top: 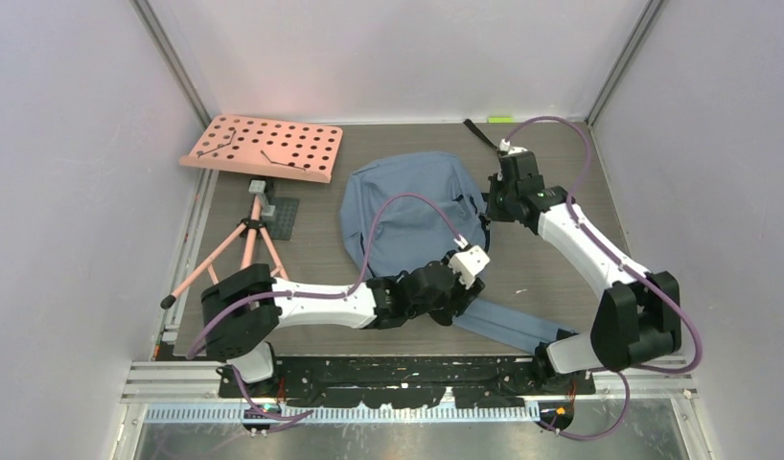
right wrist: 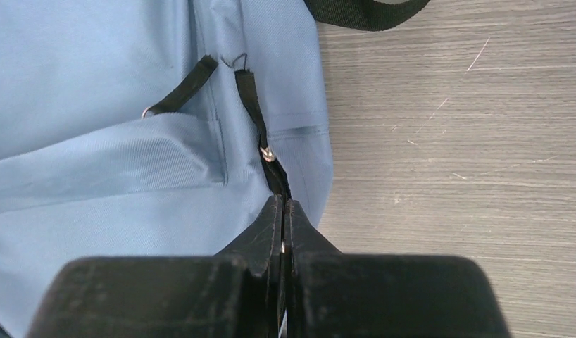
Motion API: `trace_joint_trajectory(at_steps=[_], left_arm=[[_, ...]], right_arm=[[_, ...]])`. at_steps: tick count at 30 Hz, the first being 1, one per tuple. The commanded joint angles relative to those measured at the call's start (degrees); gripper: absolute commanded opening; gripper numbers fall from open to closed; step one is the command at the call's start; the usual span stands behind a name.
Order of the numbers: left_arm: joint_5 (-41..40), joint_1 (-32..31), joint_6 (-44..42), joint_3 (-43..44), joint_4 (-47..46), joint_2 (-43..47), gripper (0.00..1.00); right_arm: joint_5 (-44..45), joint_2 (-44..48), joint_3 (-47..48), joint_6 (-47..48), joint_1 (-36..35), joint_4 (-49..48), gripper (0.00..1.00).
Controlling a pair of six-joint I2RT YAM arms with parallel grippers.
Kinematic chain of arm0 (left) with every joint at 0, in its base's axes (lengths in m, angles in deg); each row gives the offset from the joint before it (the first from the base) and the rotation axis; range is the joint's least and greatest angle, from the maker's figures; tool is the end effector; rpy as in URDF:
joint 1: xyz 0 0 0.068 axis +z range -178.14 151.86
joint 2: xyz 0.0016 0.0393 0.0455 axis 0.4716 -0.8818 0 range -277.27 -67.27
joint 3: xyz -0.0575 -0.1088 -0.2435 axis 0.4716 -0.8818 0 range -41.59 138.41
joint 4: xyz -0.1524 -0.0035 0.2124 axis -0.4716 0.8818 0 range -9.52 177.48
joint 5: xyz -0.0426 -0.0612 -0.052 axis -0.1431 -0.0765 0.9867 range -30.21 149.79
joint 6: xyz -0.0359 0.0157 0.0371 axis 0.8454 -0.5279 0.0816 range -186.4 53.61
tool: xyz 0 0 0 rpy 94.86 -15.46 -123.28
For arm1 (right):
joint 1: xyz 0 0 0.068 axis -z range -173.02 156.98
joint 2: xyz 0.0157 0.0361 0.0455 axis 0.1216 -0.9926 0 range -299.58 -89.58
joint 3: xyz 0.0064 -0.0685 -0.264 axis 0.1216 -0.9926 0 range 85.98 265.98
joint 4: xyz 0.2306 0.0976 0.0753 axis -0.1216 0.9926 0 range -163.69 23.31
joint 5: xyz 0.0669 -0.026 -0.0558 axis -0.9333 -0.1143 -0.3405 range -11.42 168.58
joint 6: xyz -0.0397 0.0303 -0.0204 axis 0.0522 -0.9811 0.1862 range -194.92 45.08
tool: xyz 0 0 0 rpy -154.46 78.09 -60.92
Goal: Pack the student bag
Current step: Zip the student bag at the center of the board.
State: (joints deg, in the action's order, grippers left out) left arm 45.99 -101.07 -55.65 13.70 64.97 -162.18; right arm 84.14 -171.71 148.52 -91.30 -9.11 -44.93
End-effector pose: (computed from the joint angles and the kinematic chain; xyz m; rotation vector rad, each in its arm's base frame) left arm 0.1163 -0.3499 0.2222 0.9175 1.8315 -0.6986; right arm 0.2964 0.0820 0.2676 0.0506 2.4139 0.1443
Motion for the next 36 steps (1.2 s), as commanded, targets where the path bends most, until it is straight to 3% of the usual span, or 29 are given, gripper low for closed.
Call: trace_joint_trajectory(at_steps=[1, 10, 14, 18, 19, 36], left_arm=[[2.80, 2.23, 4.33, 5.24, -0.67, -0.64, 0.55], [2.43, 6.11, 5.76, 12.79, -2.79, -9.17, 0.60], [0.84, 6.11, 4.23, 14.11, -2.23, -11.44, 0.40], [1.16, 6.04, 4.39, 12.03, -2.33, -11.22, 0.03], [1.61, 5.89, 4.52, 11.10, -2.46, -10.73, 0.00], [8.27, 1.76, 4.62, -3.61, -4.71, -5.96, 0.00]], right_arm=[[-4.48, 6.63, -2.23, -0.36, 0.28, -4.25, 0.00], [-4.69, 8.64, -2.93, 0.12, 0.28, -2.82, 0.00], [-4.46, 8.39, -2.97, -0.04, 0.28, -2.97, 0.01], [-3.83, 8.53, -2.95, 0.35, 0.28, -3.52, 0.00], [-3.56, 8.50, -2.91, 0.46, 0.28, -3.66, 0.00], [1.92, -1.89, 2.28, 0.45, 0.28, -8.32, 0.00]])
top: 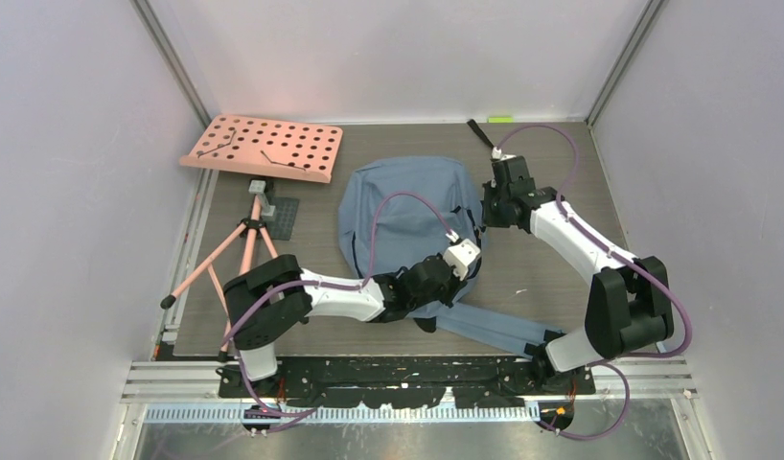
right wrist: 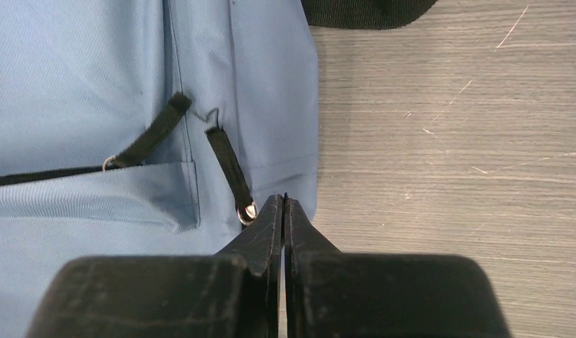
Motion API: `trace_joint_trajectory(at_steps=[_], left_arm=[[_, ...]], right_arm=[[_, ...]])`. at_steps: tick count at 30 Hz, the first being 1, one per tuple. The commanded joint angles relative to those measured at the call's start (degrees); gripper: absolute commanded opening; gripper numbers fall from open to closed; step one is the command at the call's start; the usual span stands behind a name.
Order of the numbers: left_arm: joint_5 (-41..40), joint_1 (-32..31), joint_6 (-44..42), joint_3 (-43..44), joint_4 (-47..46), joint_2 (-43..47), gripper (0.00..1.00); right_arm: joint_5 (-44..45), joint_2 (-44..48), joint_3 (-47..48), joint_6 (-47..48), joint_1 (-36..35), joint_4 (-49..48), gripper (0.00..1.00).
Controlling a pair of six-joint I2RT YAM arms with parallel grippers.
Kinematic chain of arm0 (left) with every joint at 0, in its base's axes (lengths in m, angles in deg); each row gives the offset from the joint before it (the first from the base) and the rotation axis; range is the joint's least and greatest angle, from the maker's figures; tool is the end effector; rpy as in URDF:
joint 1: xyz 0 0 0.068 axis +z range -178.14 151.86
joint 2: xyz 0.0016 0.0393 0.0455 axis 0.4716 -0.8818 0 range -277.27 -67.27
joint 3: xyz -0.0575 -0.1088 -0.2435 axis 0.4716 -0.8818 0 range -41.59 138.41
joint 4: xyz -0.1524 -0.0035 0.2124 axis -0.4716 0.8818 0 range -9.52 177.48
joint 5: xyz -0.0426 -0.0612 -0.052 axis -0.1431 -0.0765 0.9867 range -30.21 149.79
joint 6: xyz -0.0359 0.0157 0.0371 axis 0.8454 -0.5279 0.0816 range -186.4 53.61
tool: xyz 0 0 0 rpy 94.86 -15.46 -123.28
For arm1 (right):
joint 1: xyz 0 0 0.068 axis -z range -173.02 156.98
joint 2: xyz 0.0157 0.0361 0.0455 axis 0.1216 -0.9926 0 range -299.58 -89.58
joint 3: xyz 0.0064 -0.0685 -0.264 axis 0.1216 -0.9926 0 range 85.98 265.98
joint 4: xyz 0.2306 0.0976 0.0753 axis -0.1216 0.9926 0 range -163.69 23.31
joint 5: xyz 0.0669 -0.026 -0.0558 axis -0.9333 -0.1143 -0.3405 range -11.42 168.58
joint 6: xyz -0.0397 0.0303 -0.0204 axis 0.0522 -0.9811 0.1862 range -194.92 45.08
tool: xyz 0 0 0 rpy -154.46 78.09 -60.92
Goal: Pack the student bag
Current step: Zip the student bag at the center of the board.
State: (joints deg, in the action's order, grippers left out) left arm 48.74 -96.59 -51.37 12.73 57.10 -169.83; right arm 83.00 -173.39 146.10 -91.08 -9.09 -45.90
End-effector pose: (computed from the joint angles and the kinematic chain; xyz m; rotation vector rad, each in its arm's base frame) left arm 0.1474 -0.3548 0.1827 0.8165 1.9071 -0.7311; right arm 0.2969 0.0828 0.2468 0.0352 2.4712 0.1481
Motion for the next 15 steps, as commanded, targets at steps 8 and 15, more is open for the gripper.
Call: trace_joint_trajectory(at_steps=[8, 15], left_arm=[[7.18, -4.72, 1.24, -4.58, 2.46, 2.86, 0.00], [4.87, -4.75, 2.20, -3.90, 4.74, 4.47, 0.00]], right_arm=[[2.77, -4.79, 6.34, 0.50, 0.26, -10.28, 0.00], [1.97, -6.56, 7.35, 0.43, 0.28, -10.05, 0.00]])
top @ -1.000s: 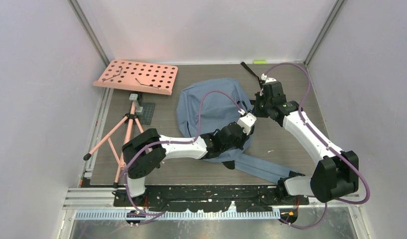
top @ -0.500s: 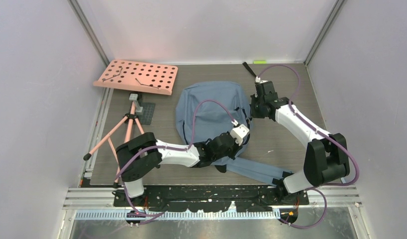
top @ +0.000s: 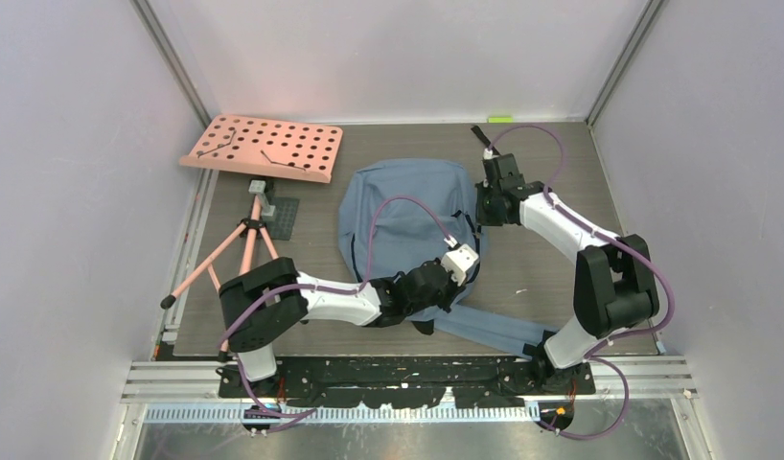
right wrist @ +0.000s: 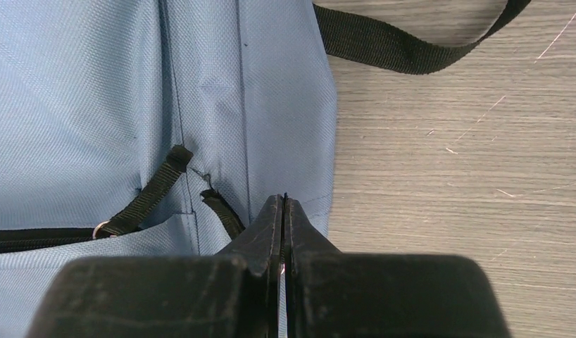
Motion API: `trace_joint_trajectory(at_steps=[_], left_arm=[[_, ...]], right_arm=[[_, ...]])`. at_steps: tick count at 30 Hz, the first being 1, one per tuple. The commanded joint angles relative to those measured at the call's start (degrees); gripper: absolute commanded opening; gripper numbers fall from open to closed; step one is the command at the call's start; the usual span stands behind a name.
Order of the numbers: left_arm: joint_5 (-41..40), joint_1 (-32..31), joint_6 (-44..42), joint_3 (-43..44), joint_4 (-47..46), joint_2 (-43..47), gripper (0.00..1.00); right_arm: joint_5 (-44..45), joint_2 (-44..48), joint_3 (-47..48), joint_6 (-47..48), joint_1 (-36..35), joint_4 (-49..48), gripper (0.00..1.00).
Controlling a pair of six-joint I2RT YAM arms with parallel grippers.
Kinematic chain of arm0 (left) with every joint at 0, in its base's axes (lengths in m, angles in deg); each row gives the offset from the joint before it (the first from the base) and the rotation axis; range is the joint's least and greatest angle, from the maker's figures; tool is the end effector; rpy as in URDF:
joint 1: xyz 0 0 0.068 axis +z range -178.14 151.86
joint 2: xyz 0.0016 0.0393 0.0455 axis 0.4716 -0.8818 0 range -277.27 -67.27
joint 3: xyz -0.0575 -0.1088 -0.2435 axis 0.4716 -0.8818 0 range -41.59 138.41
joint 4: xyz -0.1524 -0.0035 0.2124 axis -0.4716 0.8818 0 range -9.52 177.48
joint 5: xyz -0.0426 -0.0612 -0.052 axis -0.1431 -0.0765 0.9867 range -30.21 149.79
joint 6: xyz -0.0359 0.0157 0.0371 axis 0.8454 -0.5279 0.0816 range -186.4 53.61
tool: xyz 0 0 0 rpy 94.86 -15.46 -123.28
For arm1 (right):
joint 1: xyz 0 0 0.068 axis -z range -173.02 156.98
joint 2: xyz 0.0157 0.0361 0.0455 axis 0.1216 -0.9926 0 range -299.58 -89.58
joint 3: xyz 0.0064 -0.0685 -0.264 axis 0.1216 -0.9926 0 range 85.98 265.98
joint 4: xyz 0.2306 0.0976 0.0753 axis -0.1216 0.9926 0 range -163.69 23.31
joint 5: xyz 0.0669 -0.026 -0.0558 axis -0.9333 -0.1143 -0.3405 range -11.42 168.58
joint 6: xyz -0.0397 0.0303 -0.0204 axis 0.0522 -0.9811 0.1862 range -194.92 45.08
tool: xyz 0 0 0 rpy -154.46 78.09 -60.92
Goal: Pack the student bag
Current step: Zip the student bag at the center of the board.
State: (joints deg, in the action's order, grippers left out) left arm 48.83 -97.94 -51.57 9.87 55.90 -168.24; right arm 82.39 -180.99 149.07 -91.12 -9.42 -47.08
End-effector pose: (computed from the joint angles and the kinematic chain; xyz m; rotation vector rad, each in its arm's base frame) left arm 0.1354 -0.3484 0.1794 0.8451 1.8994 -0.7439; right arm 0.3206 0.0920 0.2244 0.0221 2.5324 0.1438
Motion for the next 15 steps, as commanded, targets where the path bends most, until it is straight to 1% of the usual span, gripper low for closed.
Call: trace_joint_trajectory(at_steps=[1, 2, 3, 4, 5, 6, 7, 8, 9, 10, 12, 15], left_arm=[[3.89, -3.34, 2.25, -0.75, 6.73, 3.31, 0.00], [3.06, -3.36, 2.22, -0.34, 7.53, 3.81, 0.05], [2.13, -3.24, 2.10, 0.11, 8.58, 4.43, 0.19], [1.44, -3.09, 1.87, 0.82, 9.93, 5.25, 0.35], [1.07, -2.83, 1.53, 1.81, 12.07, 6.03, 0.52], [0.77, -2.50, 1.29, 3.12, 14.48, 6.65, 0.67], [0.47, -1.93, 1.18, 4.52, 16.71, 7.29, 0.77], [0.45, -1.28, 1.17, 5.84, 18.75, 7.87, 0.85], [0.77, -0.43, 1.23, 7.06, 20.84, 8.48, 0.89], [1.49, 0.46, 1.44, 8.05, 22.46, 9.22, 0.92], [3.75, 2.72, 1.87, 9.37, 25.14, 11.05, 0.96], [7.25, 7.27, 2.72, 10.35, 29.94, 14.69, 0.99]], right_arm=[[2.18, 1.83, 4.31, 0.30, 0.60, -8.49, 0.00], [1.95, 2.28, 4.19, 0.21, 0.65, -8.23, 0.00], [1.34, 3.37, 4.25, -0.07, 0.66, -7.29, 0.05], [0.78, 3.93, 4.50, -0.20, 0.60, -6.58, 0.10], [-0.82, 5.17, 4.81, -0.44, 0.59, -4.55, 0.22], [-2.32, 6.53, 5.28, -0.60, 0.59, -3.54, 0.29], [-2.63, 7.27, 5.26, -1.13, 0.63, -2.19, 0.43], [-4.92, 9.01, 5.10, -1.34, 0.59, -1.74, 0.50], [-5.51, 9.87, 4.74, -1.74, 0.68, -0.86, 0.61], [-5.97, 11.42, 4.62, -1.86, 0.67, -0.42, 0.70], [-5.78, 13.44, 4.60, -2.23, 0.86, 1.58, 0.77], [-5.04, 15.51, 5.38, -2.85, 1.93, 5.61, 0.81]])
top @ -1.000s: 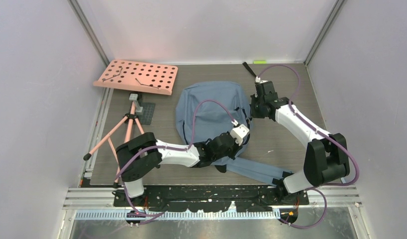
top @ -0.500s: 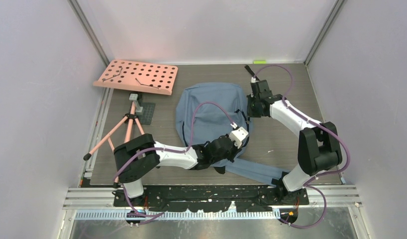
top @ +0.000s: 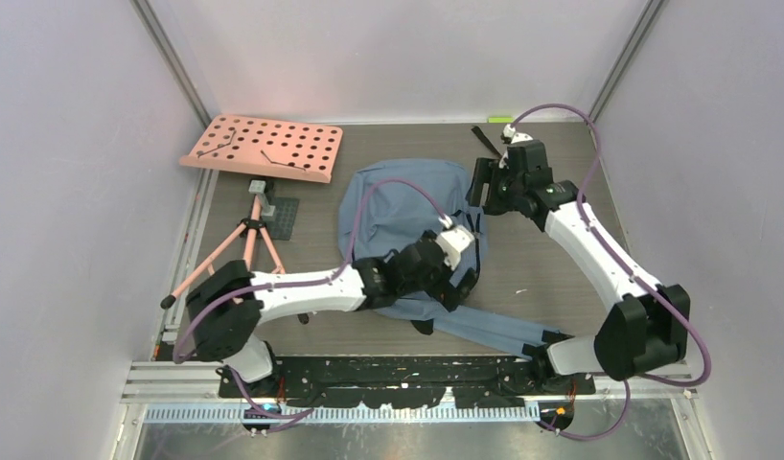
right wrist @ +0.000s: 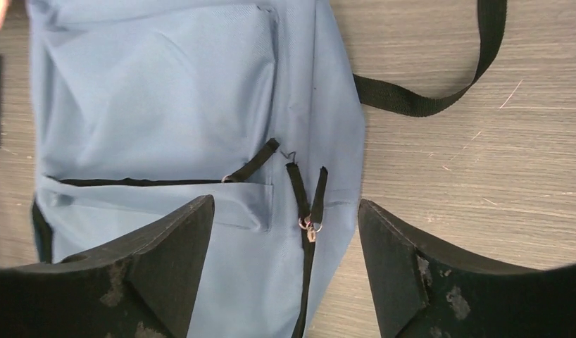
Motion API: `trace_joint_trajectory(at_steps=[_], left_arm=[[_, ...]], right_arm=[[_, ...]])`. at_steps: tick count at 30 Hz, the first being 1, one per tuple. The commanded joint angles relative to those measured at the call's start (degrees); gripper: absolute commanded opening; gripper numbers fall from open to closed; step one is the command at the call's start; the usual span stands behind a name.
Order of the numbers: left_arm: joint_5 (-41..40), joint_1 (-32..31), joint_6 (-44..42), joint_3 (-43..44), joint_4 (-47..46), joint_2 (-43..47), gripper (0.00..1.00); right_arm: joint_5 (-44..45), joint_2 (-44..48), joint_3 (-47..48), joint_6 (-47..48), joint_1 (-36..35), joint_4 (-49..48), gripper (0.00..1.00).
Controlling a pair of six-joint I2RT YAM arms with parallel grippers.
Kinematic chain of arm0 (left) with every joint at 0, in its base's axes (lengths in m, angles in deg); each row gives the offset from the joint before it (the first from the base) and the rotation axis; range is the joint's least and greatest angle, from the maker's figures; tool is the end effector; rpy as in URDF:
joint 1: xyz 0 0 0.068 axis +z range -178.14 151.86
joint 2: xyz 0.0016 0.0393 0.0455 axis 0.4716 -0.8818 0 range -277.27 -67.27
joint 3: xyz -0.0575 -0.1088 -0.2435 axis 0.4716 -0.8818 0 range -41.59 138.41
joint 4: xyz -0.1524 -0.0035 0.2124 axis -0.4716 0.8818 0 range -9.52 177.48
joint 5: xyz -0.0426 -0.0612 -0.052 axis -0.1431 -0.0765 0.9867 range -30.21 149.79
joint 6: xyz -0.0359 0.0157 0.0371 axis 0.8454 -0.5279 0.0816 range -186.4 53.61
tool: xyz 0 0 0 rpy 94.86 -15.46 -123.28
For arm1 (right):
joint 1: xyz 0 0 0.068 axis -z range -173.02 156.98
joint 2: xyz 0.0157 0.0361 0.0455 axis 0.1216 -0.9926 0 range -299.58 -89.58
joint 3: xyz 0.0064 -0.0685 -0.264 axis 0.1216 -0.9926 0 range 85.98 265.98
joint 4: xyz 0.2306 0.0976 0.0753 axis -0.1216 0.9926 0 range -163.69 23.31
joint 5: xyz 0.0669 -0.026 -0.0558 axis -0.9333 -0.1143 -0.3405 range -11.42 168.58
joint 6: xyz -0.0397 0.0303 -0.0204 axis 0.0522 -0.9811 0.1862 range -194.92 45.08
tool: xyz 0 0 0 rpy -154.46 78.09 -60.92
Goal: Pack the student bag
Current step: Zip the student bag at the center of the board, then reset both arms
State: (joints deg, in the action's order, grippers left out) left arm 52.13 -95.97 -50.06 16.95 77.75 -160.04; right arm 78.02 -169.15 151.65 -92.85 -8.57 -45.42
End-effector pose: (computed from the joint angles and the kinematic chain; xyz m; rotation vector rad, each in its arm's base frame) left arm 0.1411 -0.3336 0.2320 0.8820 2.0187 -0.7169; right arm 0.2943 0.0824 0.2989 0.0432 2.3263 0.3082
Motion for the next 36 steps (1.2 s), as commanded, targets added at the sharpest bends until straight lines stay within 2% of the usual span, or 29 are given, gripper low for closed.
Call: trace_joint_trajectory(at_steps=[1, 6, 13, 16, 19, 24, 27, 36], left_arm=[[4.37, 6.96, 1.24, 3.65, 9.97, 7.81, 1.00], [6.00, 18.70, 1.23, 4.87, 20.47, 16.21, 1.00], [13.08, 45.47, 1.76, 5.49, 31.19, 28.91, 1.00], [13.84, 54.02, 0.85, 6.76, 34.39, 33.36, 1.00], [5.54, 55.43, -2.08, 6.05, 34.73, 38.52, 1.00], [-7.01, 55.44, -3.76, -0.53, 31.18, 48.35, 1.00], [-9.42, 55.42, -4.97, -1.09, 31.70, 51.03, 1.00], [-10.14, 55.44, -5.52, -1.21, 32.22, 50.76, 1.00]], right_arm=[[-0.06, 4.63, 3.02, -1.36, 1.41, 4.76, 0.83], [2.93, 8.55, 4.37, -2.34, 6.15, 11.25, 0.86], [6.54, 17.30, 4.95, -2.55, 12.61, 15.74, 0.90], [10.21, 22.12, 4.52, -2.02, 13.04, 15.34, 0.93], [12.39, 27.01, 1.00, -0.41, 13.09, 10.85, 0.93], [17.14, 38.06, -8.24, 1.89, 13.03, 0.42, 0.93], [18.38, 42.23, -12.74, 2.30, 13.04, -2.24, 0.93], [18.43, 42.18, -12.24, 2.73, 13.03, -1.93, 0.93]])
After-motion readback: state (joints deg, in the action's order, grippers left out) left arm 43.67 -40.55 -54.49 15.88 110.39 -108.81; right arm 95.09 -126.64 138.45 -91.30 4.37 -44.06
